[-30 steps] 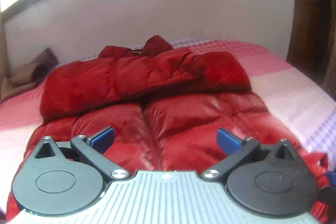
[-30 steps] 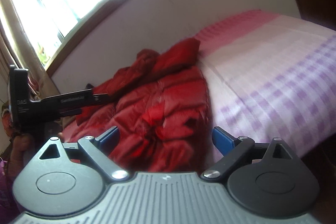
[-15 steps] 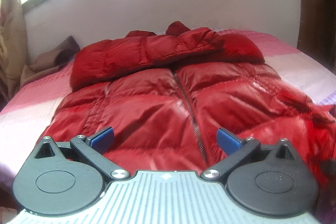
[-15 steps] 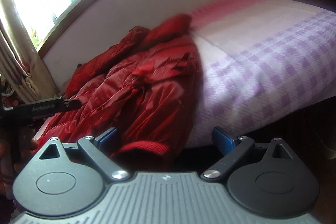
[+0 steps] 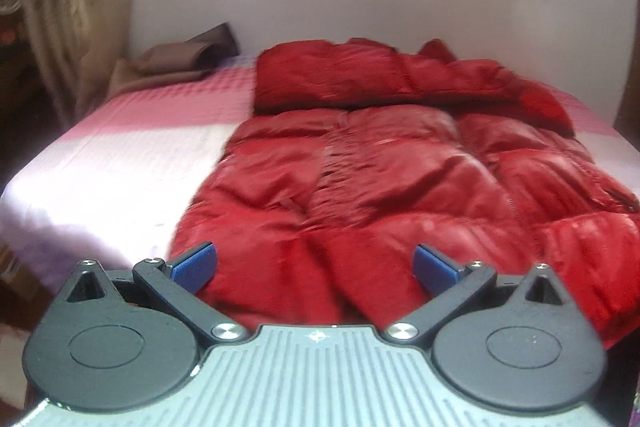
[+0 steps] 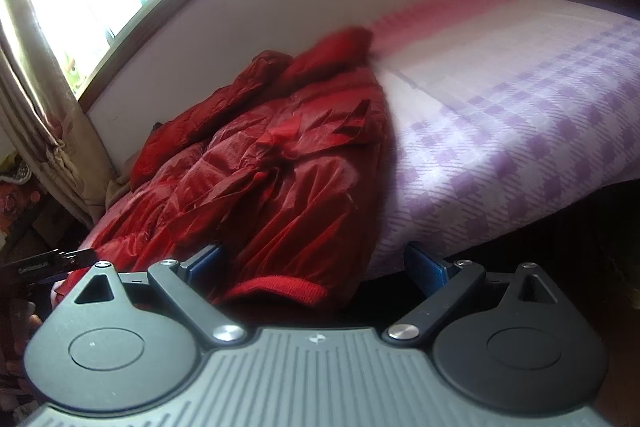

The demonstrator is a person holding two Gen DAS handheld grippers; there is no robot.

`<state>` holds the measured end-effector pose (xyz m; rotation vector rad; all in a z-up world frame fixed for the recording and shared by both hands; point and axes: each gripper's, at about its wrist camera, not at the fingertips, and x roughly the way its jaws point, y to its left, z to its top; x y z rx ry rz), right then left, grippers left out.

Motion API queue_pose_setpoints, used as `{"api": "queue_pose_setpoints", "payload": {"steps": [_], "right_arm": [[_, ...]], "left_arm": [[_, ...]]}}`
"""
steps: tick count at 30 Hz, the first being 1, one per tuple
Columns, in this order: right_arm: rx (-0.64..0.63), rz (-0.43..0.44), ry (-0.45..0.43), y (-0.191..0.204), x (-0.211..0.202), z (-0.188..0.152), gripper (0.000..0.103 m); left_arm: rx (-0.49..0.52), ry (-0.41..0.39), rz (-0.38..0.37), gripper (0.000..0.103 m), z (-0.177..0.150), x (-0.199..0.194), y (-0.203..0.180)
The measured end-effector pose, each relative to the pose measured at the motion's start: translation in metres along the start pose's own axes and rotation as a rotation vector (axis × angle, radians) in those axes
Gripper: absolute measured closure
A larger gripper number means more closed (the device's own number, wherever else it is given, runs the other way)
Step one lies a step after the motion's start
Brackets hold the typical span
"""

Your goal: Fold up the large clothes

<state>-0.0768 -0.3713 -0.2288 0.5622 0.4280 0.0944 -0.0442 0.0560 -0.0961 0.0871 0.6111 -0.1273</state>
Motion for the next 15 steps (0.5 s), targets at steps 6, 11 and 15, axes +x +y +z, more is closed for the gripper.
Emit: {"api": "queue_pose_setpoints", "payload": {"steps": [6, 11, 15], "right_arm": [[-0.041, -0.002, 0.0, 0.004, 0.003, 0.001, 0.007], [-0.061, 0.025, 0.004, 0.008, 0.002, 0.002, 0.028], [-0.08, 0.038, 0.0, 0.009, -0.003, 0.002, 0.04]], "left_arm": [[-0.099, 0.073, 0.028, 0.0, -0.008, 0.003, 0.053], [-0.234, 0.144, -0.127, 0.0, -0.016, 0.017, 0.092], [-0.238, 0.088, -0.168, 0.0, -0.015, 0.009, 0.107]]}}
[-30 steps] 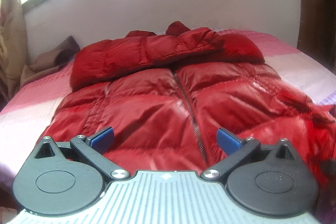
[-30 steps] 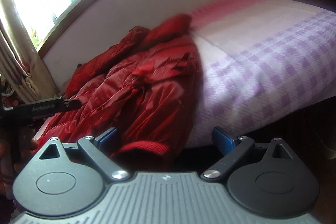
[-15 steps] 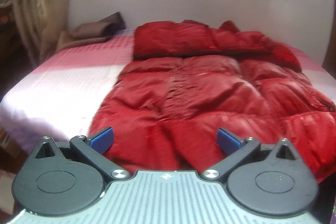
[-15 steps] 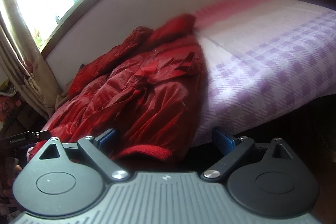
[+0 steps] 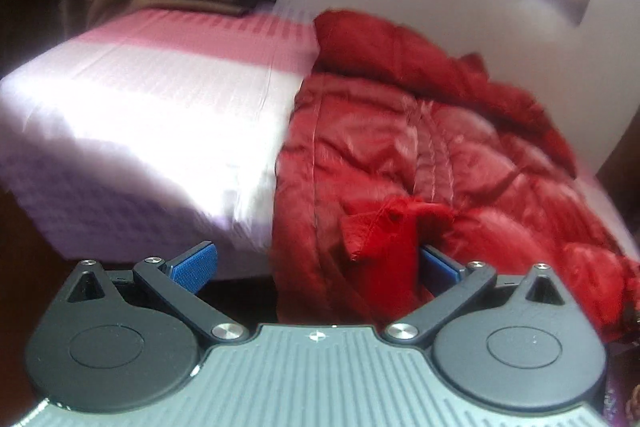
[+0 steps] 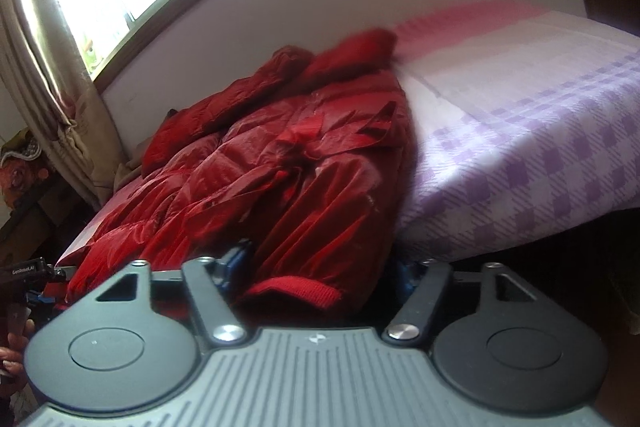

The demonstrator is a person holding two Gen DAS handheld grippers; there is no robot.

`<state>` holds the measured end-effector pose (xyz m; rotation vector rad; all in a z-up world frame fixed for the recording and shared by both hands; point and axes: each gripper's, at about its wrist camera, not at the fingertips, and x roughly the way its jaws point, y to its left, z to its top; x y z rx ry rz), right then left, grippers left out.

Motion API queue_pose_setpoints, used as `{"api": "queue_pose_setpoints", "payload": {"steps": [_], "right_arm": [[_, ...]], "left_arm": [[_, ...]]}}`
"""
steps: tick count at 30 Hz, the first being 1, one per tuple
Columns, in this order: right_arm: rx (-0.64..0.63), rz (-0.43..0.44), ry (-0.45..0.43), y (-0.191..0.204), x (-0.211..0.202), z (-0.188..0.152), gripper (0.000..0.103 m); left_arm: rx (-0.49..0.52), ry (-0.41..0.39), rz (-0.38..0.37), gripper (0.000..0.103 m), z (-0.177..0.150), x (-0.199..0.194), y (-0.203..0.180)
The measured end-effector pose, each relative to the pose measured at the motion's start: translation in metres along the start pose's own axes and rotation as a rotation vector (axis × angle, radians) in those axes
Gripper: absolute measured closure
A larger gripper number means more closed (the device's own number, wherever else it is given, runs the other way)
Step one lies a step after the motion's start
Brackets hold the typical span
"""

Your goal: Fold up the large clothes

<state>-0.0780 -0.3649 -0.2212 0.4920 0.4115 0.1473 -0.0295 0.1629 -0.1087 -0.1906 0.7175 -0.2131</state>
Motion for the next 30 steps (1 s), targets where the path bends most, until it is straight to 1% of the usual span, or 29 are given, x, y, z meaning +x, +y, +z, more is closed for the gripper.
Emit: {"api": "queue_pose_setpoints", "payload": {"steps": [2, 4, 5, 6, 7, 8, 9, 11, 13, 15, 18, 21, 23, 25, 26, 27, 28, 29, 30], "right_arm": [[0.001, 0.013, -0.002, -0.001, -0.002, 0.0, 0.041], [0.03, 0.027, 0.002, -0.006, -0.002, 0.001, 0.039], [0.048, 0.032, 0.0, -0.008, -0.002, 0.002, 0.039], [0.067, 0.039, 0.004, -0.011, -0.001, 0.002, 0.036], [0.082, 0.037, 0.007, -0.013, -0.001, 0.003, 0.03], [0.095, 0.03, 0.006, -0.015, 0.0, 0.003, 0.027], [0.108, 0.027, 0.003, -0.017, 0.0, 0.003, 0.024], [0.119, 0.028, 0.005, -0.019, 0.0, 0.003, 0.024], [0.126, 0.023, 0.006, -0.019, 0.001, 0.003, 0.022], [0.147, 0.027, 0.004, -0.021, 0.002, 0.004, 0.021], [0.18, 0.05, 0.002, -0.024, 0.002, 0.003, 0.017], [0.178, 0.054, 0.003, -0.026, 0.006, 0.004, 0.017], [0.189, 0.061, 0.002, -0.026, 0.006, 0.005, 0.017], [0.212, 0.084, -0.01, -0.03, 0.001, 0.006, 0.021], [0.213, 0.1, -0.02, -0.031, -0.002, 0.007, 0.024], [0.209, 0.117, -0.025, -0.032, -0.006, 0.009, 0.035], [0.205, 0.131, -0.027, -0.033, -0.01, 0.01, 0.047], [0.199, 0.144, -0.03, -0.033, -0.013, 0.012, 0.05], [0.18, 0.149, -0.04, -0.032, -0.016, 0.014, 0.057]], "left_arm": [[0.008, -0.022, -0.015, 0.0, 0.003, -0.005, 0.007], [0.03, -0.044, -0.011, 0.0, 0.004, -0.007, 0.013], [0.033, -0.042, -0.012, 0.0, 0.004, -0.007, 0.016], [0.032, -0.025, -0.028, 0.0, 0.005, -0.003, 0.02], [0.025, -0.009, -0.039, 0.0, 0.005, 0.0, 0.023], [0.007, 0.003, -0.05, 0.0, 0.003, 0.004, 0.026], [-0.009, 0.013, -0.069, 0.0, 0.001, 0.007, 0.03], [-0.025, 0.047, -0.118, 0.0, -0.005, 0.015, 0.034], [-0.017, 0.046, -0.168, 0.0, -0.013, 0.019, 0.037], [-0.031, 0.05, -0.221, 0.0, -0.02, 0.022, 0.043], [-0.088, 0.057, -0.259, 0.0, -0.024, 0.03, 0.049], [-0.106, 0.044, -0.28, 0.0, -0.026, 0.036, 0.046], [-0.119, 0.032, -0.333, 0.0, -0.027, 0.033, 0.046], [-0.134, 0.033, -0.436, 0.0, -0.026, 0.025, 0.053], [-0.124, 0.024, -0.469, 0.0, -0.024, 0.019, 0.057], [-0.102, -0.001, -0.483, 0.0, -0.021, 0.01, 0.06], [-0.077, -0.029, -0.48, 0.0, -0.017, 0.0, 0.063], [-0.056, -0.055, -0.472, 0.0, -0.013, -0.008, 0.066], [-0.036, -0.08, -0.459, 0.0, -0.01, -0.015, 0.069]]}}
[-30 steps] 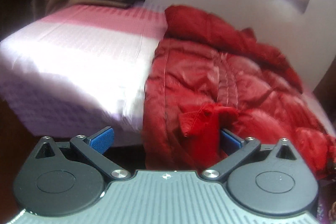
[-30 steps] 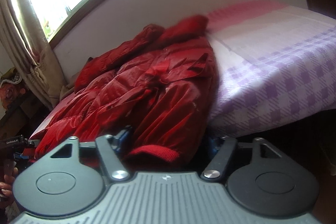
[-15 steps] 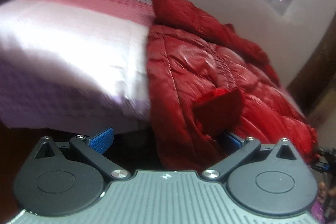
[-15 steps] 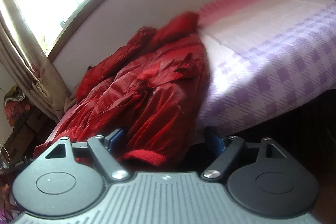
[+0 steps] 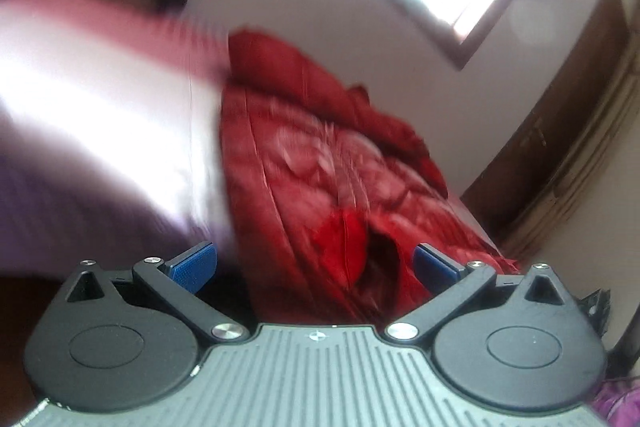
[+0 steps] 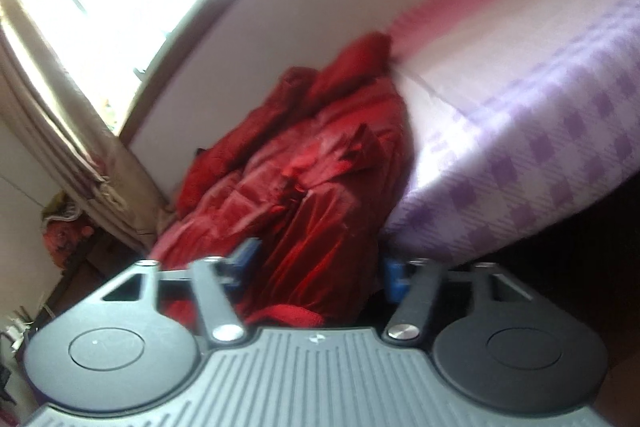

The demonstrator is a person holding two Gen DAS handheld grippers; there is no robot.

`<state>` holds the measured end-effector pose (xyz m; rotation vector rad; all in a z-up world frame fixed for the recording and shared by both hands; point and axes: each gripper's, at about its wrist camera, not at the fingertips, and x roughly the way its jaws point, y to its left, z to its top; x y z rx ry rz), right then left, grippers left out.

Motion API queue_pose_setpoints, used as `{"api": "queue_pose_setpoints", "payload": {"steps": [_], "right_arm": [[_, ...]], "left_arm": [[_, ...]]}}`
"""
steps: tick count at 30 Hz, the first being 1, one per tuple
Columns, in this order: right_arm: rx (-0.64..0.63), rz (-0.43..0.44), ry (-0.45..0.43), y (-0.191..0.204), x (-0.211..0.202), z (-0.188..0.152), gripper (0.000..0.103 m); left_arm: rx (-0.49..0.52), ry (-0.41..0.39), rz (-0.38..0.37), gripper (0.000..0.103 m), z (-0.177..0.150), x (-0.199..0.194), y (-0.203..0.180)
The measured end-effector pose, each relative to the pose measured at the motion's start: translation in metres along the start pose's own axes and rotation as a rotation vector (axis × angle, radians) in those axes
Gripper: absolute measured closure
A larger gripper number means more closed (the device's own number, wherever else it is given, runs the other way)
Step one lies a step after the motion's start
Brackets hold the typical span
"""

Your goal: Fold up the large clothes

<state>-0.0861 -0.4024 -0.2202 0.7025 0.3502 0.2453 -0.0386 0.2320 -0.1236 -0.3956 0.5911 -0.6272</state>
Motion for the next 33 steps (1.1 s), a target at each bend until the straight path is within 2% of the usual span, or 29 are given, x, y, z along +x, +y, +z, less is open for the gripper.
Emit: {"api": "queue_pose_setpoints", "payload": {"steps": [2, 5, 6, 7, 8, 9, 10, 15, 17, 19, 20, 21, 23, 26, 30, 31, 32, 33], "right_arm": [[-0.046, -0.017, -0.004, 0.004, -0.002, 0.002, 0.059], [-0.058, -0.052, 0.005, 0.003, 0.002, 0.001, 0.057], [-0.046, -0.065, 0.01, 0.001, 0.003, 0.0, 0.055], [-0.031, -0.067, 0.018, -0.001, 0.004, -0.001, 0.047], [-0.006, -0.068, 0.026, -0.004, 0.006, -0.002, 0.041], [0.01, -0.072, 0.029, -0.006, 0.008, -0.004, 0.029], [0.021, -0.07, 0.031, -0.007, 0.009, -0.005, 0.023], [0.014, -0.061, 0.065, -0.005, 0.02, -0.006, 0.02], [0.021, -0.027, 0.084, -0.001, 0.026, -0.006, 0.021], [-0.028, -0.004, 0.086, 0.008, 0.027, -0.008, 0.03], [-0.056, -0.003, 0.092, 0.012, 0.028, -0.008, 0.045], [-0.075, -0.008, 0.099, 0.015, 0.029, -0.009, 0.055], [-0.099, -0.015, 0.106, 0.017, 0.029, -0.008, 0.064], [-0.111, -0.003, 0.109, 0.017, 0.027, -0.006, 0.069], [-0.123, 0.003, 0.112, 0.017, 0.027, -0.005, 0.067], [-0.107, 0.01, 0.111, 0.014, 0.026, -0.005, 0.066], [-0.09, 0.013, 0.111, 0.011, 0.026, -0.005, 0.062], [-0.068, 0.012, 0.105, 0.008, 0.026, -0.005, 0.055]], "left_arm": [[0.035, -0.015, 0.056, 0.0, 0.003, -0.007, 0.002], [0.036, 0.027, 0.167, 0.0, -0.002, -0.001, 0.014], [0.021, 0.051, 0.19, 0.0, -0.005, 0.005, 0.021], [0.003, 0.067, 0.201, 0.0, -0.008, 0.01, 0.026], [-0.024, 0.077, 0.2, 0.0, -0.013, 0.015, 0.032], [-0.047, 0.08, 0.19, 0.0, -0.015, 0.019, 0.035], [-0.066, 0.08, 0.176, 0.0, -0.017, 0.022, 0.037], [-0.173, 0.044, 0.064, 0.0, -0.017, 0.037, 0.04], [-0.202, 0.048, 0.007, 0.0, -0.018, 0.04, 0.037], [-0.182, 0.081, -0.02, 0.0, -0.021, 0.049, 0.029], [-0.146, 0.108, -0.018, 0.006, -0.024, 0.055, 0.022], [-0.093, 0.129, -0.005, 0.011, -0.027, 0.059, 0.014], [0.005, 0.139, -0.007, 0.041, -0.03, 0.063, -0.002], [0.033, 0.119, -0.013, 0.057, -0.025, 0.057, -0.01], [0.071, 0.12, 0.008, 0.055, -0.022, 0.053, -0.02], [0.087, 0.112, 0.02, 0.049, -0.022, 0.053, -0.022], [0.102, 0.107, 0.035, 0.035, -0.022, 0.054, -0.025], [0.102, 0.104, 0.048, 0.026, -0.022, 0.055, -0.026]]}}
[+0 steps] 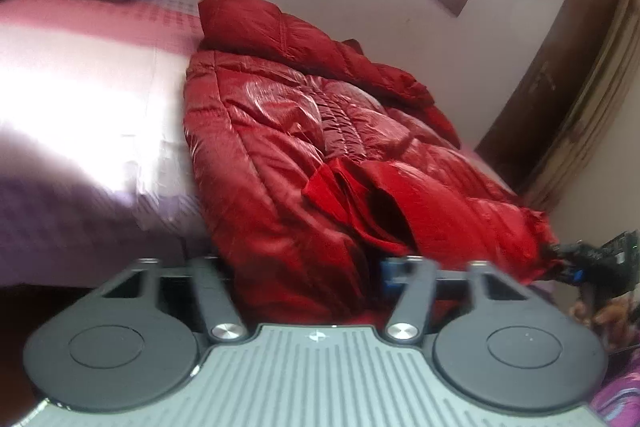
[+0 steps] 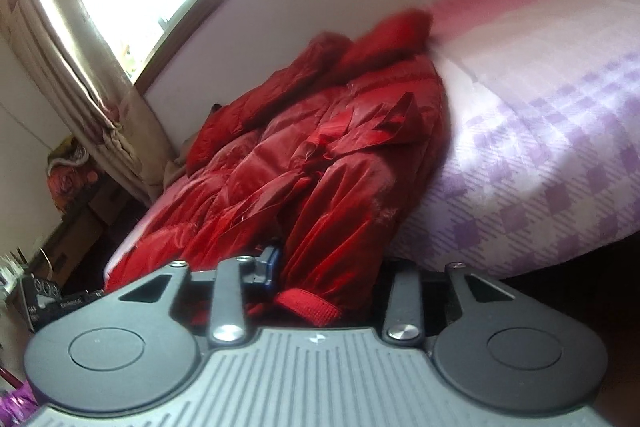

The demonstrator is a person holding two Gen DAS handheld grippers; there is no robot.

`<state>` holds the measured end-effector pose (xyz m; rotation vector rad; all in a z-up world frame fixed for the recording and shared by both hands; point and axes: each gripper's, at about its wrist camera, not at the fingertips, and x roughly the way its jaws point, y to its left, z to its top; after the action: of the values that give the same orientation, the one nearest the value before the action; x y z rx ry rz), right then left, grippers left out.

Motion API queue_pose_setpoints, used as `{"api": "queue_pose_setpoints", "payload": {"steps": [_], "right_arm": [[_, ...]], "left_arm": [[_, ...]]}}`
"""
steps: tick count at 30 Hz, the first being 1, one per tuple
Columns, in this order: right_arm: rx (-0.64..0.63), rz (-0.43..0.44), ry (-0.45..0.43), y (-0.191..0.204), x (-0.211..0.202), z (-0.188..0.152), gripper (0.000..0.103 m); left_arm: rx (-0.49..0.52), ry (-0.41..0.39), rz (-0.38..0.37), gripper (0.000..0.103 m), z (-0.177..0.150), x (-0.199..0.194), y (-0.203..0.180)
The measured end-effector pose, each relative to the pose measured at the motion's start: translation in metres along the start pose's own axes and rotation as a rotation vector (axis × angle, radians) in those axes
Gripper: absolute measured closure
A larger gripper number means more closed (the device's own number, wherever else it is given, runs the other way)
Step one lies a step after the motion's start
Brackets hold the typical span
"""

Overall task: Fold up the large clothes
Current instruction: 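Grasp the jacket edge with both tools and fold it over the body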

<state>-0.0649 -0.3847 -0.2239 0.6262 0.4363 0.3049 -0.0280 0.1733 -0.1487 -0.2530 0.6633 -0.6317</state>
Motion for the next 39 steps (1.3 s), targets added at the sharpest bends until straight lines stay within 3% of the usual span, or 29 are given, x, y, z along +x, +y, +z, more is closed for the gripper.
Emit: {"api": "queue_pose_setpoints", "payload": {"steps": [1, 2, 4, 6, 7, 9, 11, 13, 21, 27, 32, 39], "right_arm": [[0.012, 0.004, -0.008, -0.002, 0.0, 0.0, 0.054], [0.02, 0.007, -0.016, -0.004, 0.001, 0.0, 0.054], [0.019, 0.001, -0.017, -0.004, 0.002, 0.0, 0.053], [0.002, -0.013, -0.006, -0.001, 0.005, 0.002, 0.054], [-0.017, -0.026, -0.004, 0.002, 0.007, 0.002, 0.062], [-0.048, -0.036, -0.001, 0.007, 0.01, 0.003, 0.071], [-0.063, -0.033, -0.003, 0.011, 0.01, 0.004, 0.079], [-0.054, -0.015, -0.016, 0.015, 0.005, 0.006, 0.085], [0.023, 0.079, -0.057, 0.021, -0.015, 0.011, 0.087], [0.06, 0.115, -0.051, 0.02, -0.032, 0.008, 0.087], [0.125, 0.197, -0.059, 0.025, -0.054, 0.008, 0.087], [0.136, 0.291, -0.112, 0.044, -0.067, 0.039, 0.087]], "left_arm": [[-0.011, -0.007, 0.008, 0.012, -0.001, 0.001, 0.0], [-0.024, -0.025, 0.014, 0.006, -0.002, -0.002, 0.001], [-0.055, -0.027, 0.009, 0.005, -0.002, 0.002, 0.004], [-0.113, 0.024, -0.036, 0.021, 0.0, 0.01, 0.01], [-0.135, 0.053, -0.064, 0.047, 0.0, 0.014, 0.011], [-0.152, 0.055, -0.059, 0.057, 0.001, 0.014, 0.011], [-0.163, 0.042, -0.055, 0.075, 0.005, 0.007, 0.008], [-0.149, 0.023, -0.038, 0.081, 0.012, -0.003, -0.001], [-0.067, -0.094, -0.02, 0.085, 0.032, -0.04, -0.041], [0.002, -0.087, -0.016, 0.085, 0.033, -0.058, -0.059], [-0.026, -0.118, -0.022, 0.085, 0.04, -0.08, -0.065], [-0.068, -0.196, -0.003, 0.085, 0.066, -0.097, -0.077]]}}
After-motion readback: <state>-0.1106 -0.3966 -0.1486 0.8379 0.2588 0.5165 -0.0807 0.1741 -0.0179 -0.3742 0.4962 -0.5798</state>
